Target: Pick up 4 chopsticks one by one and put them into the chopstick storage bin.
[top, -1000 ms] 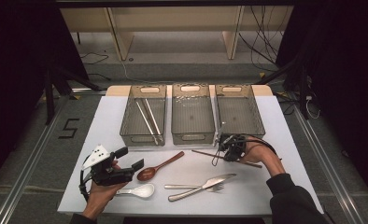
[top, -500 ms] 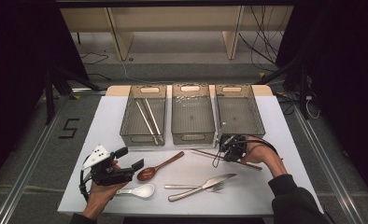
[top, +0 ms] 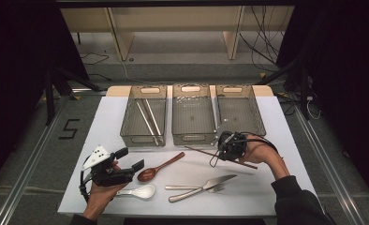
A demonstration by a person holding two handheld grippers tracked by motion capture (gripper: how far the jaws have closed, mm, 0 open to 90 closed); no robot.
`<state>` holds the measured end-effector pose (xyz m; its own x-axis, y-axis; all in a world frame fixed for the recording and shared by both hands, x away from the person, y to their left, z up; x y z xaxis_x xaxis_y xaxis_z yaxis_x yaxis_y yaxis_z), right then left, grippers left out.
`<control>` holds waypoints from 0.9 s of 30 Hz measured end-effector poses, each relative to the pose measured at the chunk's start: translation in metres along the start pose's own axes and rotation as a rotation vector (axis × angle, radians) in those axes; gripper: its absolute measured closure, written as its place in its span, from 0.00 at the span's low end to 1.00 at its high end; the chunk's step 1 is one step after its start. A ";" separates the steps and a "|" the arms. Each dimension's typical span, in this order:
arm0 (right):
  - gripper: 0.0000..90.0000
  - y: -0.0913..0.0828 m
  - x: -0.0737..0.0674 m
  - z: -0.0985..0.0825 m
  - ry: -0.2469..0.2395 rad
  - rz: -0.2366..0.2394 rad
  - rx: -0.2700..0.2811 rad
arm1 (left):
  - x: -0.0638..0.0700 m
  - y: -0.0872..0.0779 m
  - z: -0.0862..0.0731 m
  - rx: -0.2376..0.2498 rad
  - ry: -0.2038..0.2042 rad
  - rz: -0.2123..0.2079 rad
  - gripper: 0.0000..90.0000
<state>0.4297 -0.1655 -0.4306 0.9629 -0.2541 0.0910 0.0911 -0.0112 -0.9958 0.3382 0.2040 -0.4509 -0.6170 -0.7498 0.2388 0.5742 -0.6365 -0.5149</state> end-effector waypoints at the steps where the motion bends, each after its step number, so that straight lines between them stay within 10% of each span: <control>1: 0.95 -0.003 -0.001 0.001 0.004 0.005 0.011 | 0.000 0.000 0.000 0.000 0.001 0.000 0.15; 9: 0.95 -0.019 -0.001 0.013 0.015 0.020 0.115 | -0.001 -0.001 0.000 0.001 0.000 0.000 0.15; 27: 0.95 -0.055 0.018 0.065 0.198 0.076 0.359 | -0.001 -0.001 0.000 0.006 -0.005 0.001 0.15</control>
<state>0.4580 -0.1070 -0.3739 0.9059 -0.4229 -0.0221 0.1378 0.3437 -0.9289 0.3383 0.2049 -0.4506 -0.6140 -0.7512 0.2425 0.5781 -0.6371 -0.5098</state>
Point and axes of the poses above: each handheld gripper's, and its own axes: y roughly forward along the jaws, z roughly out of its top, x roughly to its right, the point moved 2 cm from there along y, roughly forward along the jaws, and after that the axes turned 15 degrees about -x, right-handed, at the moved point
